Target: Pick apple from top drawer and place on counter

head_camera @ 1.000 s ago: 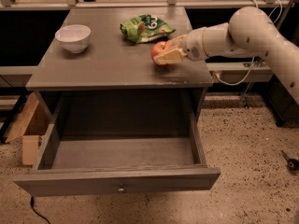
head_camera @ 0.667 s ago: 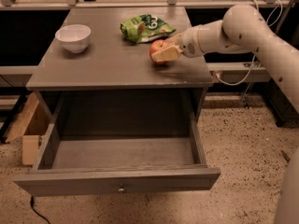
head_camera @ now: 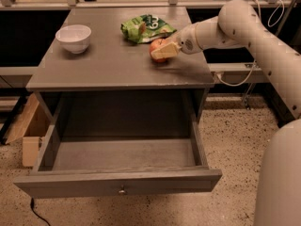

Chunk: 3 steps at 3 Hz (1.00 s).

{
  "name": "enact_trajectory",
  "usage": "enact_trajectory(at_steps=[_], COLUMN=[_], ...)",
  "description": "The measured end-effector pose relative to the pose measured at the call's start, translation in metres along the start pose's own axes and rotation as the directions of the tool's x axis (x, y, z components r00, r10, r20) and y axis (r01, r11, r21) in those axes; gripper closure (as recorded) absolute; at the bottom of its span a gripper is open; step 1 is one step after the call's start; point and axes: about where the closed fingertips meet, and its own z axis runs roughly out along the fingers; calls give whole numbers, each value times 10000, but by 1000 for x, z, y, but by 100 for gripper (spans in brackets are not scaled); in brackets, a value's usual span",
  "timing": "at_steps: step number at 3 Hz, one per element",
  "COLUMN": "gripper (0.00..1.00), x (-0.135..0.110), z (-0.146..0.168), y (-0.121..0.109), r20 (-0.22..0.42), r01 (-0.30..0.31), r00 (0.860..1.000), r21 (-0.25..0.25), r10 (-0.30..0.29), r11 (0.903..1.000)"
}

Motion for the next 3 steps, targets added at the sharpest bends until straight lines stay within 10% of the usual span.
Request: enact_trajectory(at_steps=[1, 3], gripper=[6, 0], x=[0, 7], z=[3, -18], y=[-4, -4], r20=[-60, 10], r01=[-54, -35], r00=[10000, 10000], r21=[-32, 164], r10=[54, 35], r11=[10000, 9999])
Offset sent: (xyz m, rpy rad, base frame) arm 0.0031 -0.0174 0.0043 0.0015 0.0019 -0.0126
